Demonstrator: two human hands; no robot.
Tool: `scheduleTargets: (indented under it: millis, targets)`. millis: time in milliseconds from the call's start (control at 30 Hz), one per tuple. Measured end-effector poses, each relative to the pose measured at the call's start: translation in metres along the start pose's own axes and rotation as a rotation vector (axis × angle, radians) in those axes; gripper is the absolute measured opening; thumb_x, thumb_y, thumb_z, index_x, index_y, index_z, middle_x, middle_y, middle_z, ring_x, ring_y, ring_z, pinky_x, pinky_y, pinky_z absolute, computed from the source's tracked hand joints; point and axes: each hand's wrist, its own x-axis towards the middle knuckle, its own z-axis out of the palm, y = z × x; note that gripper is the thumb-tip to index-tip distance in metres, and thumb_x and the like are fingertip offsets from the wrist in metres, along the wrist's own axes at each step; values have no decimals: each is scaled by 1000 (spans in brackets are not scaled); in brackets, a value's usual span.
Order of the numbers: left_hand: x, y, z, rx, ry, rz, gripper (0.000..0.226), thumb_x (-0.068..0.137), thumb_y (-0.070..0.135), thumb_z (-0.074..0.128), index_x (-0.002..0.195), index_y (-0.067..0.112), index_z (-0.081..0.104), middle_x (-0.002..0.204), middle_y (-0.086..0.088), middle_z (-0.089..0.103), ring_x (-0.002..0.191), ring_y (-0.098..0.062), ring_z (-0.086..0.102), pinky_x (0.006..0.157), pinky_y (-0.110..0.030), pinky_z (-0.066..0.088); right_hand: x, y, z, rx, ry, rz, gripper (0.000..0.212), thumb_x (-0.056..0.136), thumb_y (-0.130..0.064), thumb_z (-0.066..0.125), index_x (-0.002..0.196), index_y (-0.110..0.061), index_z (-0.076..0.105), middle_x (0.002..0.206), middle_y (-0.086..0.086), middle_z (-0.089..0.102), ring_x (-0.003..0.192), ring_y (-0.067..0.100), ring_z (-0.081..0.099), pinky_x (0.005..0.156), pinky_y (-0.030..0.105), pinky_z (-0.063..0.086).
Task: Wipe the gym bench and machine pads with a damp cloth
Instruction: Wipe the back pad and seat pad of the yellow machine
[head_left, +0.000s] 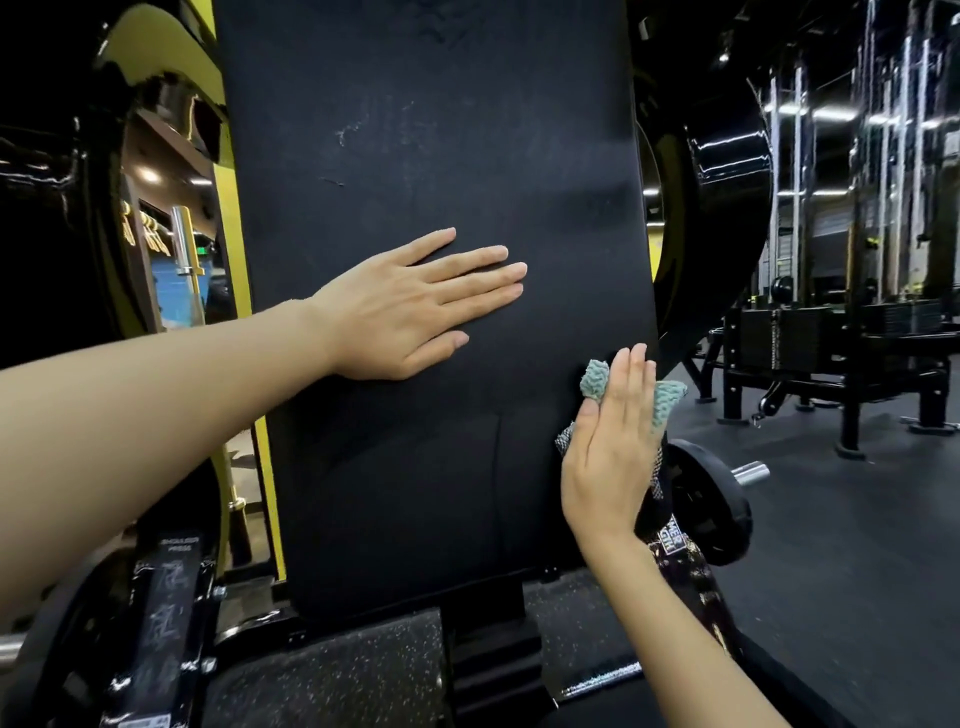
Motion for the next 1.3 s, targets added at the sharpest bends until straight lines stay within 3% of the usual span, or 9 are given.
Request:
scheduleTargets:
  millis: [367,500,633,767,867,1067,1300]
  targets:
    - [-46,-15,-6,-48,-64,112,58,104,38,17,159,21,9,166,4,6,153,-13,2,123,-43,5,-63,-84,19,24,-102,-126,54,102,-22,31,154,-7,26,163,6,20,152,19,12,115,56,27]
    - [-48,-19,-5,-43,-48,133,58,104,37,18,159,20,9,166,4,6,153,-13,3,123,-44,7,-82,-108,24,61,-179,-283,53,103,-23,34,154,-11,27,163,4,22,152,18,14,114,54,29]
    - [-48,-18,-4,-37,-30,125,58,104,37,16,159,20,11,166,4,8,153,-13,4,123,-46,10,-72,-86,18,41,-218,-436,50,105,-24,30,154,-13,26,162,3,25,151,17,18,115,52,29]
    - [-49,-19,-3,-45,-25,128,58,104,36,16,159,21,11,166,4,8,153,-13,4,124,-46,8,-50,-48,8,36,-198,-379,51,105,-24,30,154,-13,25,162,3,24,151,17,18,111,56,35]
    - [-49,-18,-2,-42,-22,128,58,104,36,16,159,21,10,166,5,7,153,-13,3,124,-45,6,-39,-29,4,-9,-140,-258,52,105,-26,27,155,-15,22,163,0,21,151,13,15,118,56,23]
    - [-49,-16,-1,-35,3,119,58,103,36,15,159,20,13,166,4,10,153,-14,6,124,-44,5,-52,-61,18,37,-8,0,52,104,-23,24,154,-9,25,163,3,22,152,16,13,117,56,25]
    - [-48,-17,0,-26,19,117,58,103,34,18,159,20,16,165,3,12,153,-15,9,123,-46,8,-95,-127,31,48,-126,-157,52,103,-23,30,153,-9,29,163,6,22,152,20,14,118,52,20]
